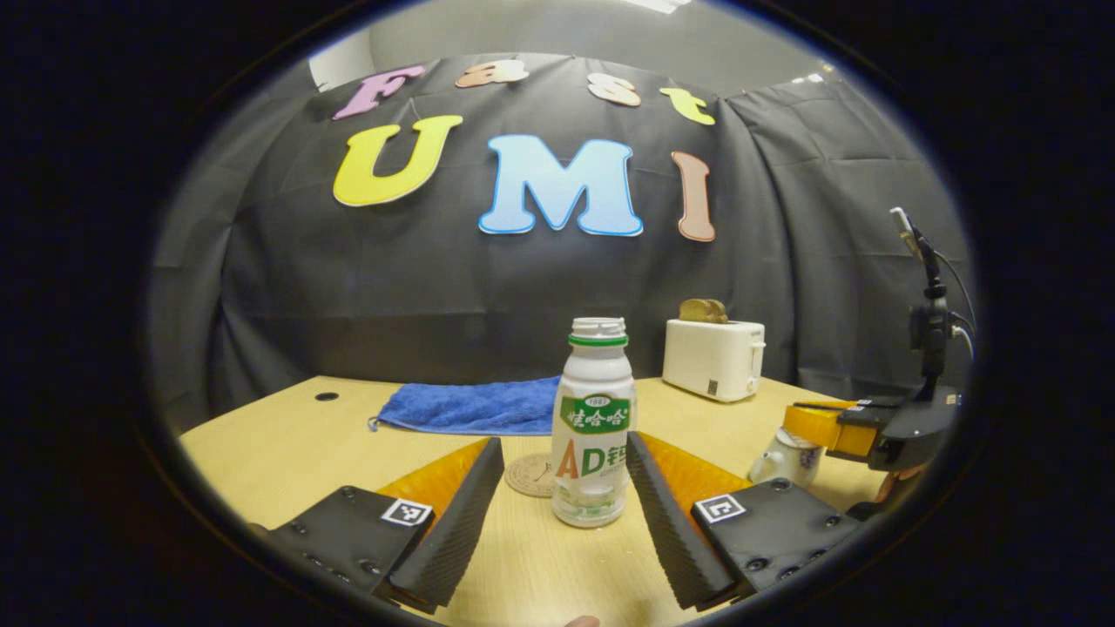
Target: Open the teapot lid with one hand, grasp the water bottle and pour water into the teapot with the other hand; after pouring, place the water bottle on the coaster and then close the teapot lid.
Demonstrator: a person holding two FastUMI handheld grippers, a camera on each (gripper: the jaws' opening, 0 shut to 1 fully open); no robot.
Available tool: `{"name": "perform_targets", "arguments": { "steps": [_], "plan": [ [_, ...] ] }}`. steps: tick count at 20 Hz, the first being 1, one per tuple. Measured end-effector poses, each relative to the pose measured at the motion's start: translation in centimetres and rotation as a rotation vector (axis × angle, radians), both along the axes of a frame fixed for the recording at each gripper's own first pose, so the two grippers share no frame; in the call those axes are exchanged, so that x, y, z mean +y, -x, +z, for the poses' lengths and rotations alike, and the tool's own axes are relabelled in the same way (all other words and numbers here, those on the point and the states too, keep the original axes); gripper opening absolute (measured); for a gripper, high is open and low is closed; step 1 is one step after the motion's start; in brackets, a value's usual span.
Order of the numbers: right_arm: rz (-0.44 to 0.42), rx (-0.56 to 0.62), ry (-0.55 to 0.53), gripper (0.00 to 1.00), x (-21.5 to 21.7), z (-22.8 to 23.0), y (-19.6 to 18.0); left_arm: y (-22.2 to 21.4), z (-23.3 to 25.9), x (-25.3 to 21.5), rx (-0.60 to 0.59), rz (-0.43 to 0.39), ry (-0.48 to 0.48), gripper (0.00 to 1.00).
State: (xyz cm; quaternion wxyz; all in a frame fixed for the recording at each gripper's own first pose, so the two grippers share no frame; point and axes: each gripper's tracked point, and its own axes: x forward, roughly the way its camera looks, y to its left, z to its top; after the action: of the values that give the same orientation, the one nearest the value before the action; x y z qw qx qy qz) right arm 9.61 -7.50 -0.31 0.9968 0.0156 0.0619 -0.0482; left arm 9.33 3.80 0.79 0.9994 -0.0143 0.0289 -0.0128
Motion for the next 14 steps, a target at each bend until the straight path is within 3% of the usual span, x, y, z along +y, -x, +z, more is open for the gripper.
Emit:
{"name": "perform_targets", "arguments": {
  "steps": [8, 9, 11, 14],
  "plan": [
    [0.020, -0.085, 0.018, 0.06, 0.6, 2.9, 1.1, -1.0, -0.4, -1.1, -0.002, -0.027, -0.015, 0.99],
    [0.035, -0.093, 0.016, 0.07, 1.1, 3.4, 1.5, -1.4, -0.6, -1.5, 0.004, -0.037, -0.018, 0.94],
    [0.055, -0.115, 0.014, 0.07, 1.8, 4.3, 2.3, -2.4, -1.6, -2.4, 0.023, -0.060, -0.022, 0.99],
    [0.063, -0.147, 0.028, 0.06, 1.9, 5.6, 3.0, -3.7, -2.1, -1.7, 0.035, -0.030, -0.041, 0.94]
  ]
}}
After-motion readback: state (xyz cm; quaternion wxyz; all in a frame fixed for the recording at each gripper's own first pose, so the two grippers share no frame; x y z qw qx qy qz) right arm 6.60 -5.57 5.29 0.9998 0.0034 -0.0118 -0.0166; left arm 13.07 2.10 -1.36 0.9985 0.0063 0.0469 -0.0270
